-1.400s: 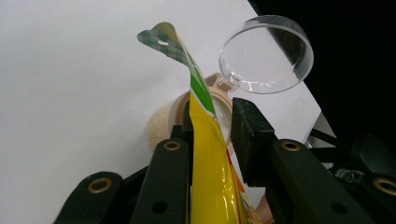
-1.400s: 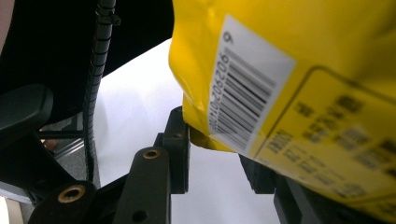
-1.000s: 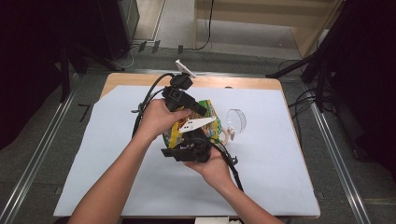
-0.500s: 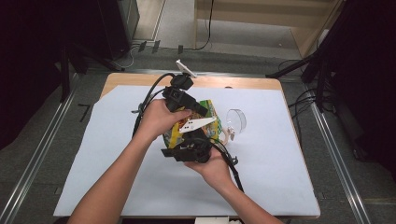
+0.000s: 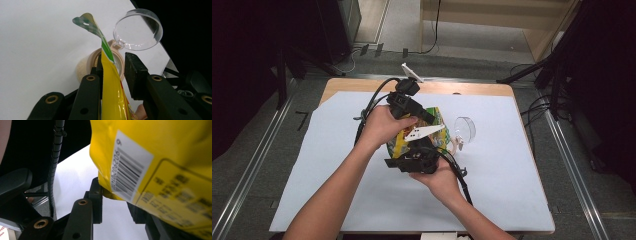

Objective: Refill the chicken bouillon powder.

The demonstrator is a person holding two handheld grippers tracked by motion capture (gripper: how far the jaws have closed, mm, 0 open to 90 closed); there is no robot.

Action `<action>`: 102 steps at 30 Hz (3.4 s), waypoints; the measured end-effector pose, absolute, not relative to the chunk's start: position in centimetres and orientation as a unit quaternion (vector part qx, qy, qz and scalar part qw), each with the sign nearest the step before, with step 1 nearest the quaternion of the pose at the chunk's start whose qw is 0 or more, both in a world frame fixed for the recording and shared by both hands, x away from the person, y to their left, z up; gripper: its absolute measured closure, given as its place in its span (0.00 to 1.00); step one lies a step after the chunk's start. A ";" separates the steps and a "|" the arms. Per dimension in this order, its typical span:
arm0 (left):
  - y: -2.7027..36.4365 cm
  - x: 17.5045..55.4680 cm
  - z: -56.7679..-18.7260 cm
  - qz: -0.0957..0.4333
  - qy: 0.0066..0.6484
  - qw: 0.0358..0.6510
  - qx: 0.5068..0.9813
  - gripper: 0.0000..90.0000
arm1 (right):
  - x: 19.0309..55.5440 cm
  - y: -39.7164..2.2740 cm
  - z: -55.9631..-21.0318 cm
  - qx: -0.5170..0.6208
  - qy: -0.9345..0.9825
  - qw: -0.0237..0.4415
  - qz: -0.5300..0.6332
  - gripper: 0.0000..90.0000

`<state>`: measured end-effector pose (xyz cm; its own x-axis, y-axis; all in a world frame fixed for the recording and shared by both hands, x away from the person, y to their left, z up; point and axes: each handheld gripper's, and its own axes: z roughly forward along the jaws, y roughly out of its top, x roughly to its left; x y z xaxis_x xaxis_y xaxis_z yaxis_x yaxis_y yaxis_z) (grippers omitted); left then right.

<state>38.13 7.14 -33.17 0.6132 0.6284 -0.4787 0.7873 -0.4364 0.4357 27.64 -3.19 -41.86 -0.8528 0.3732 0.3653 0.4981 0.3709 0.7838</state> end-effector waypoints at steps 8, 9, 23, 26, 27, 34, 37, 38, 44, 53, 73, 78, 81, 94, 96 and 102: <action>6.9 38.2 -33.0 -0.123 0.419 0.317 0.842 0.83 | 27.6 -3.2 -41.8 -0.265 -0.822 0.062 -0.500 0.77; 6.8 38.2 -33.0 -0.123 0.420 0.317 0.842 0.83 | 27.6 -3.2 -41.8 -0.265 -0.822 0.061 -0.500 0.77; 6.6 38.1 -33.1 -0.120 0.416 0.313 0.845 0.83 | 27.6 -3.3 -42.1 -0.266 -0.824 0.060 -0.497 0.77; 6.6 38.1 -33.0 -0.119 0.416 0.312 0.846 0.83 | 27.6 -3.3 -42.0 -0.265 -0.824 0.059 -0.498 0.77; 6.6 38.1 -33.0 -0.119 0.416 0.312 0.846 0.82 | 27.6 -3.3 -42.0 -0.265 -0.823 0.059 -0.499 0.77; 6.7 38.1 -32.8 -0.118 0.416 0.319 0.843 0.82 | 27.7 -3.4 -41.8 -0.260 -0.827 0.059 -0.495 0.77; 6.6 38.1 -32.5 -0.117 0.415 0.319 0.844 0.83 | 27.7 -3.5 -41.4 -0.258 -0.829 0.056 -0.493 0.77; 6.6 38.1 -32.4 -0.115 0.414 0.316 0.846 0.83 | 27.8 -3.5 -41.4 -0.257 -0.828 0.056 -0.495 0.77; 6.2 38.2 -32.7 -0.114 0.415 0.307 0.849 0.83 | 27.8 -3.5 -41.6 -0.262 -0.825 0.062 -0.497 0.77; 6.2 38.1 -32.9 -0.113 0.414 0.306 0.850 0.83 | 27.8 -3.5 -41.8 -0.269 -0.824 0.069 -0.495 0.77; 6.2 38.1 -33.0 -0.121 0.412 0.312 0.847 0.82 | 27.7 -3.5 -41.9 -0.264 -0.827 0.061 -0.493 0.78; 6.2 38.0 -33.0 -0.121 0.410 0.315 0.847 0.82 | 27.7 -3.5 -42.0 -0.262 -0.827 0.060 -0.494 0.78; 6.3 37.9 -33.0 -0.120 0.410 0.315 0.848 0.82 | 27.6 -3.5 -42.0 -0.262 -0.827 0.060 -0.493 0.78; 6.2 38.0 -33.0 -0.124 0.411 0.318 0.845 0.82 | 27.6 -3.5 -41.8 -0.271 -0.826 0.067 -0.489 0.78; 6.2 38.1 -33.0 -0.125 0.411 0.316 0.846 0.82 | 27.7 -3.5 -41.8 -0.270 -0.826 0.068 -0.490 0.78; 6.0 38.2 -32.9 -0.122 0.410 0.314 0.847 0.82 | 27.8 -3.6 -41.7 -0.272 -0.823 0.069 -0.493 0.78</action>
